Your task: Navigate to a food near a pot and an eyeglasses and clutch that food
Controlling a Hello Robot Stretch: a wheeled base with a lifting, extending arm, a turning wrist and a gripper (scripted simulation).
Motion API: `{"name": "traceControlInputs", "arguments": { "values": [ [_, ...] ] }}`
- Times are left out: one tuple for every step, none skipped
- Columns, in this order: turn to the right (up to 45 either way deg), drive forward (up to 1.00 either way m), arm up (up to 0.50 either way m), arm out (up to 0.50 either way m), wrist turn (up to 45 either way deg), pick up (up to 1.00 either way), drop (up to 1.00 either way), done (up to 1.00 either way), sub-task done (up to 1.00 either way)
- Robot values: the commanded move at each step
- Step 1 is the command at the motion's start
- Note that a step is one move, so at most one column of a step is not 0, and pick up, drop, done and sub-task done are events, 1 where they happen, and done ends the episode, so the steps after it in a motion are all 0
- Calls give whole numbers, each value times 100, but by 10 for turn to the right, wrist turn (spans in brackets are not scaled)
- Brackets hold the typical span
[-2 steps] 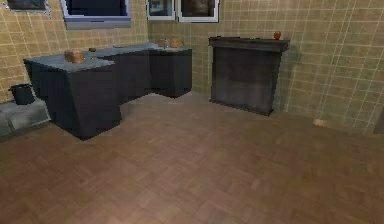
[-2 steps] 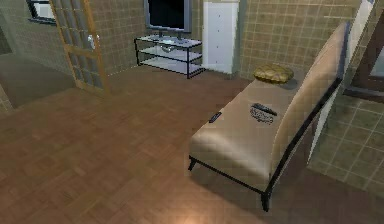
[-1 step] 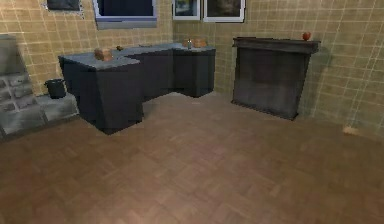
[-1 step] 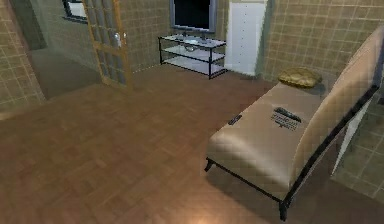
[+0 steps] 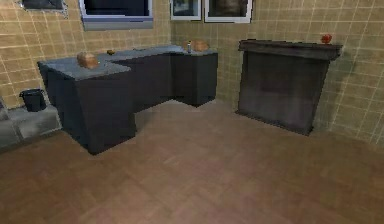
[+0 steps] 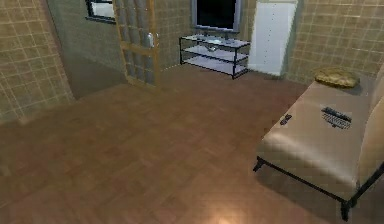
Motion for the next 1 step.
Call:
{"name": "traceControlInputs", "arguments": {
  "values": [
    [-450, 0, 0, 0, 0, 0, 0, 0, 0]
  ]
}}
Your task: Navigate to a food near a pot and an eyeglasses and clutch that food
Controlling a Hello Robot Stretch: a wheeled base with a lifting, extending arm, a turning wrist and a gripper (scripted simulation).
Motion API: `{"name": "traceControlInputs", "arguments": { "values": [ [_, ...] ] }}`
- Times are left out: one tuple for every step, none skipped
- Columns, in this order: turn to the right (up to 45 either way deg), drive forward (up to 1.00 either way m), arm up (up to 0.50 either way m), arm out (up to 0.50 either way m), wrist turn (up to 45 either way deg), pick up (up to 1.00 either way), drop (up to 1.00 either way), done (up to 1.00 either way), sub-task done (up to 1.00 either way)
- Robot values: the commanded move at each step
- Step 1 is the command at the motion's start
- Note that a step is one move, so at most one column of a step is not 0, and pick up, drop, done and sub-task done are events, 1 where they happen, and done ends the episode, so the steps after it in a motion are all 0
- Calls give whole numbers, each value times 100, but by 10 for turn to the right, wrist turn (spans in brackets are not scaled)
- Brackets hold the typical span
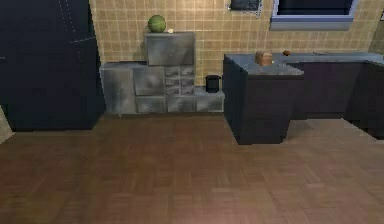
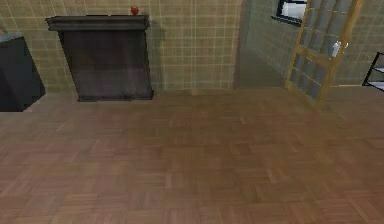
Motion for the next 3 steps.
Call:
{"name": "traceControlInputs", "arguments": {
  "values": [
    [0, 100, 0, 0, 0, 0, 0, 0, 0],
    [0, 100, 0, 0, 0, 0, 0, 0, 0],
    [-90, 0, 0, 0, 0, 0, 0, 0, 0]
  ]
}}
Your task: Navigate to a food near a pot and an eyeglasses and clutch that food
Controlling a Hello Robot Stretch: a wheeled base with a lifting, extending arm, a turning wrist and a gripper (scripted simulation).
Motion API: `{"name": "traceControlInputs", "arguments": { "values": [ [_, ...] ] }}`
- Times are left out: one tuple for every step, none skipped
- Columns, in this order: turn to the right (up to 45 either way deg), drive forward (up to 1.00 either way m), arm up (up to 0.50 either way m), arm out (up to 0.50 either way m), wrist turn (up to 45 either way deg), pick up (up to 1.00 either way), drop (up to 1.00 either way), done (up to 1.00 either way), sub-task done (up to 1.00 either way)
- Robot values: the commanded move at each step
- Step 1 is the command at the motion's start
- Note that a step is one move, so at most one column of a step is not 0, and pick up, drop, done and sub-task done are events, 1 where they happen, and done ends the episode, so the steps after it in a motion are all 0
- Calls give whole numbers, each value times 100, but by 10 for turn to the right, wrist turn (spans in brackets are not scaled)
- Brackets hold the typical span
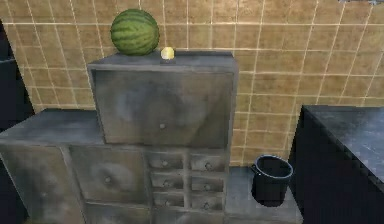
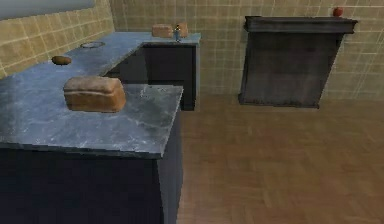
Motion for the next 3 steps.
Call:
{"name": "traceControlInputs", "arguments": {
  "values": [
    [0, 20, 0, 0, 0, 0, 0, 0, 0],
    [450, 0, 0, 0, 0, 0, 0, 0, 0],
    [450, 0, 0, 0, 0, 0, 0, 0, 0]
  ]
}}
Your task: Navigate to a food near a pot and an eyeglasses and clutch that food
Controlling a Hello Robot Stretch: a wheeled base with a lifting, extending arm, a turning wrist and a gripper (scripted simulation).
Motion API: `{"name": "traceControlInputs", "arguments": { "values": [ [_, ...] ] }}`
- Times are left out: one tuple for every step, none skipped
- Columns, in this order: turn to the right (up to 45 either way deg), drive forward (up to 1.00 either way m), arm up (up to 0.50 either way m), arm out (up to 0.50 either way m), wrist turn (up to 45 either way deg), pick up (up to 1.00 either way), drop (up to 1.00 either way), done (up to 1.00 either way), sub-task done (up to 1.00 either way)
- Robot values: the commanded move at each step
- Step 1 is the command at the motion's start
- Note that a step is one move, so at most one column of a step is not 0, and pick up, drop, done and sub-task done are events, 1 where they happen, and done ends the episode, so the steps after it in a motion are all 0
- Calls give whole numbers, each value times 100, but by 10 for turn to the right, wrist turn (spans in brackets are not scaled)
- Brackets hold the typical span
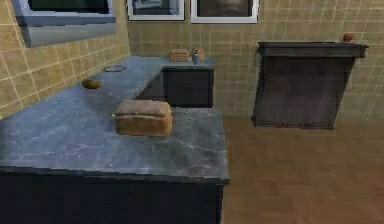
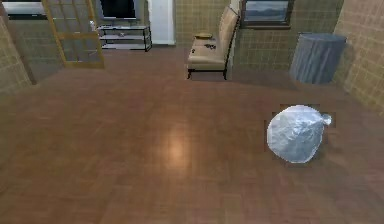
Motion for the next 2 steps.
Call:
{"name": "traceControlInputs", "arguments": {
  "values": [
    [390, 0, 0, 0, 0, 0, 0, 0, 0],
    [0, 15, 0, 0, 0, 0, 0, 0, 0]
  ]
}}
